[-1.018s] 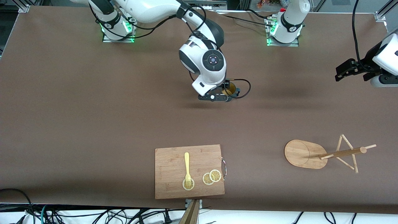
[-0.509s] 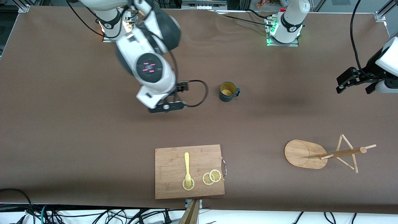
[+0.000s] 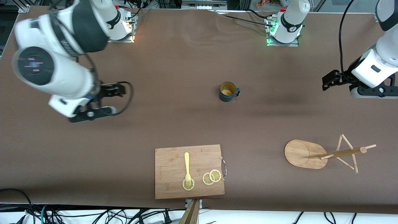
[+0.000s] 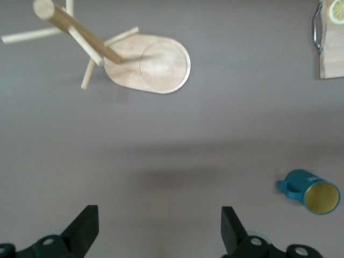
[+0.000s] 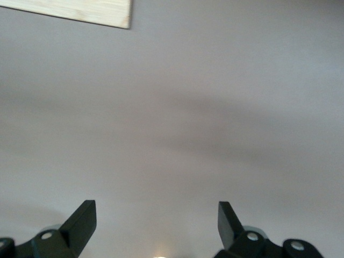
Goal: Pass cup and hang on rack
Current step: 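Release the mug and withdraw the right gripper while the left gripper approaches, then move the left gripper down toward the teal mug's handle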
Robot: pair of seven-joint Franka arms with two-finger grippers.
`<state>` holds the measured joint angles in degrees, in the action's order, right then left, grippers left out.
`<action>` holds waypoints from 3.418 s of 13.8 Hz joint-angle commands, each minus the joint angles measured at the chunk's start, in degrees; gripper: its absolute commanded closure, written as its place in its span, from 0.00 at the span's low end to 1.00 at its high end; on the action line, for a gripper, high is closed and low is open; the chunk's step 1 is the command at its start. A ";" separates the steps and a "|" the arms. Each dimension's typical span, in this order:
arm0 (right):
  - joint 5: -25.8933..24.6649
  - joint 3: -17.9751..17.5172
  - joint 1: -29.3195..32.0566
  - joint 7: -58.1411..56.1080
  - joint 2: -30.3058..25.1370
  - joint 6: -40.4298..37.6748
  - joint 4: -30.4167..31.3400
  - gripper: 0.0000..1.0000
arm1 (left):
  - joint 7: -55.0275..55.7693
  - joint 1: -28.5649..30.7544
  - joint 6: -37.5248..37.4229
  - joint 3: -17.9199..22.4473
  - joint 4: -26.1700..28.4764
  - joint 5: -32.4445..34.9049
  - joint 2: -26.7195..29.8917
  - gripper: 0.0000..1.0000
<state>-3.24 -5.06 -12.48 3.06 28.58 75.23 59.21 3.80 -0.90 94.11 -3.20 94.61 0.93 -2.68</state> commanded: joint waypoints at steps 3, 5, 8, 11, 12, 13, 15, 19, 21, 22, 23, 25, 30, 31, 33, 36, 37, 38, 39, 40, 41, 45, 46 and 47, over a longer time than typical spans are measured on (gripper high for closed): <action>-0.54 0.92 9.39 -4.91 -4.31 -1.58 1.52 0.00 | -3.44 0.37 -0.60 -0.40 13.55 1.71 11.80 0.00; -0.80 1.80 12.03 -5.26 -6.16 -1.49 2.05 0.00 | -3.63 2.38 3.61 -3.11 21.28 1.62 16.37 0.00; -0.80 1.81 16.16 -5.35 -12.38 -0.70 7.74 0.00 | -3.63 5.91 11.51 -7.60 30.17 0.74 18.85 0.00; -2.03 2.59 18.98 -5.35 -18.19 4.38 12.14 0.00 | -7.38 7.66 21.00 -10.23 35.98 -3.19 18.51 0.00; -1.94 2.77 19.60 -5.35 -19.86 5.10 14.16 0.00 | -11.41 8.89 23.90 -10.85 37.65 -5.48 18.33 0.00; -2.03 2.78 20.21 -5.17 -21.96 4.93 16.18 0.00 | -15.97 9.34 27.06 -11.29 39.49 -7.41 18.15 0.00; -2.12 2.86 20.30 -4.91 -25.57 4.49 21.18 0.00 | -24.93 10.30 32.00 -11.56 41.79 -11.54 16.23 0.00; -1.42 2.86 20.39 -10.25 -26.91 4.76 23.76 0.00 | -48.64 13.11 37.89 -11.56 43.20 -22.61 11.05 0.00; -0.72 2.86 20.57 -10.19 -26.91 3.88 24.11 0.00 | -60.69 14.43 39.13 -11.56 43.64 -29.37 8.24 0.00; 0.16 2.78 20.57 -9.75 -26.91 3.79 24.55 0.00 | -66.76 15.31 39.48 -11.56 43.64 -32.71 6.83 0.00; 0.69 2.69 20.48 -8.00 -26.91 3.79 24.90 0.00 | -72.39 15.84 39.49 -11.47 43.64 -36.40 5.51 0.00; 1.31 2.86 20.57 -6.05 -26.38 3.70 24.73 0.00 | -82.41 16.37 39.49 -11.47 44.34 -42.91 3.22 0.00; 1.31 3.22 20.48 -7.99 -25.50 3.87 24.02 0.00 | -107.20 16.46 39.49 -11.47 44.96 -58.90 -3.81 0.00; 1.22 3.22 20.48 -7.99 -25.50 3.96 24.02 0.00 | -112.03 16.46 39.49 -11.56 44.87 -61.46 -5.13 0.00; 1.13 3.22 20.48 -8.07 -25.50 3.96 23.94 0.00 | -121.79 16.37 38.88 -11.56 44.87 -66.99 -8.20 0.00; 1.13 3.30 20.57 -7.99 -25.50 4.14 24.02 0.00 | -137.35 16.28 38.70 -13.14 44.87 -76.39 -12.86 0.00; 1.13 3.30 20.57 -7.99 -25.50 4.05 24.02 0.00 | -141.40 16.20 38.61 -14.19 44.87 -79.47 -14.09 0.00; 1.13 3.30 20.57 -7.99 -25.50 4.05 24.02 0.00 | -144.57 16.11 38.61 -15.50 44.87 -81.94 -14.97 0.00; 1.05 3.30 20.57 -7.99 -25.50 4.14 24.02 0.00 | -147.21 15.93 38.61 -16.47 44.79 -84.40 -15.77 0.00; 1.05 3.22 20.57 -7.99 -25.50 4.22 24.02 0.00 | -149.50 15.58 38.69 -17.70 44.78 -87.03 -17.17 0.00; 1.13 3.22 20.57 -7.99 -25.41 4.22 24.02 0.00 | -152.31 14.97 38.70 -19.02 44.52 -88.89 -18.66 0.00; 1.31 3.22 20.48 -7.90 -25.50 4.31 24.02 0.00 | -159.53 13.13 38.43 -19.38 44.00 -92.59 -22.35 0.00; 1.22 3.22 20.31 -7.90 -25.41 4.31 24.02 0.00 | -161.20 12.42 37.56 -19.38 43.91 -93.90 -23.76 0.00; 1.22 3.22 20.22 -7.90 -25.50 4.31 24.02 0.00 | -164.17 11.55 36.86 -19.38 43.91 -96.18 -25.25 0.00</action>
<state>-3.00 -1.66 7.41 -4.26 3.67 78.99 82.64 -154.35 12.07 132.12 -22.61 139.69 -91.31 -24.44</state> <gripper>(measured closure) 0.000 0.000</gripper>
